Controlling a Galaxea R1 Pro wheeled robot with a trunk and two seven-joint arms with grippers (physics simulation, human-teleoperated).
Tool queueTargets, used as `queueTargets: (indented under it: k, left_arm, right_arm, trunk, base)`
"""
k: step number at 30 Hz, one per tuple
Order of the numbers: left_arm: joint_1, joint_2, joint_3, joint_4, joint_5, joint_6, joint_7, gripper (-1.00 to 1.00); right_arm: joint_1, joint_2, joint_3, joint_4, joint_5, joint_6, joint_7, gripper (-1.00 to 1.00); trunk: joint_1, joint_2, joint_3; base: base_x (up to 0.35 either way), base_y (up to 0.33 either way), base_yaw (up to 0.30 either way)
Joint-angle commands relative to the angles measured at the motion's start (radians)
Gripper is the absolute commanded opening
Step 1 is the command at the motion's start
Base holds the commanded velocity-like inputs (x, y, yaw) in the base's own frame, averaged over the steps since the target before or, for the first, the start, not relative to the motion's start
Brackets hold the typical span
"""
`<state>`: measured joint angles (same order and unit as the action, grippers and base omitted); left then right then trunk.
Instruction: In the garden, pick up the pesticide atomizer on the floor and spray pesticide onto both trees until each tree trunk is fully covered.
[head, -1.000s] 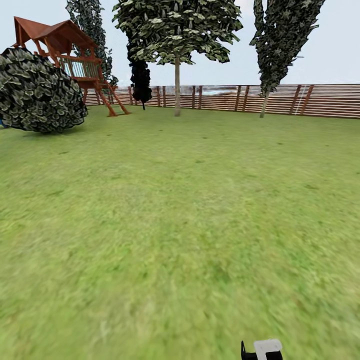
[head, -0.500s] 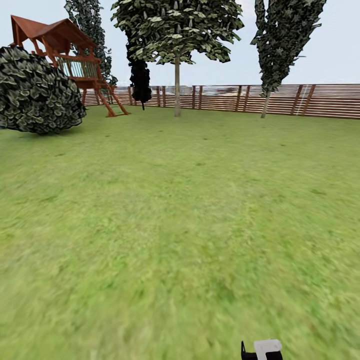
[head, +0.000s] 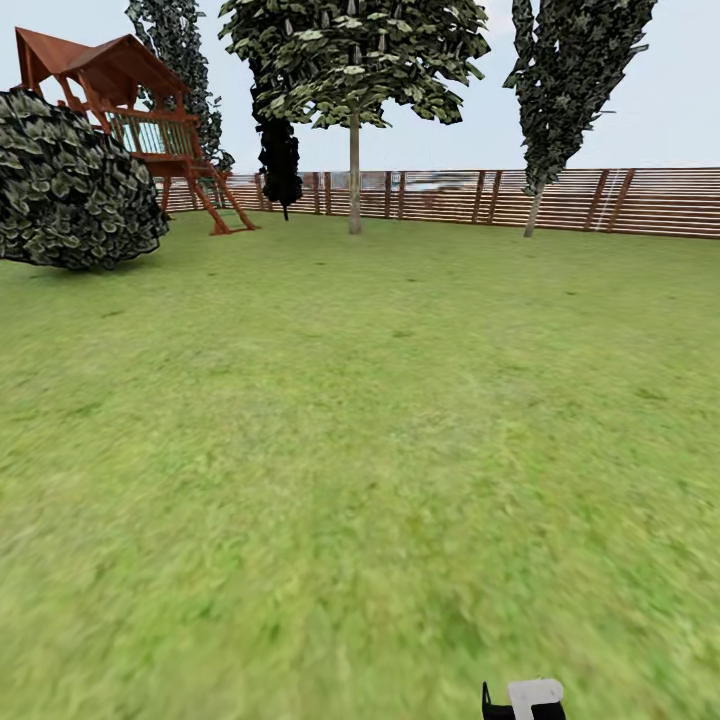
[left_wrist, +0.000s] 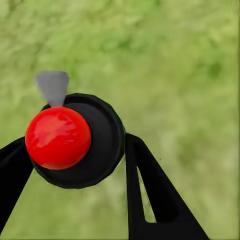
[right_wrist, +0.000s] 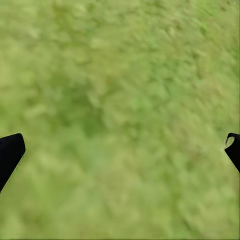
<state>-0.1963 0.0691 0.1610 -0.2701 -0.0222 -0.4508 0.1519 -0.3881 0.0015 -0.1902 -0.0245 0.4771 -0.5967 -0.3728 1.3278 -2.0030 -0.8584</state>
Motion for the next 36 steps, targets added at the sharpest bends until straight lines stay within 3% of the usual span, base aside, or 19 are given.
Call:
queueTargets:
  k: [1, 36]
  left_arm:
    - [0.000, 0.000, 0.000, 0.000, 0.000, 0.000, 0.000, -1.00]
    - [0.000, 0.000, -0.002, 0.000, -0.003, 0.000, 0.000, -1.00]
  right_arm:
    - [0.000, 0.000, 0.000, 0.000, 0.000, 0.000, 0.000, 1.00]
    - [0.000, 0.000, 0.000, 0.000, 0.000, 0.000, 0.000, 1.00]
  trunk:
    - [0.000, 0.000, 0.000]
    - [0.000, 0.000, 0.000]
  base:
    - [0.338, 0.000, 0.000]
    - [0.338, 0.000, 0.000]
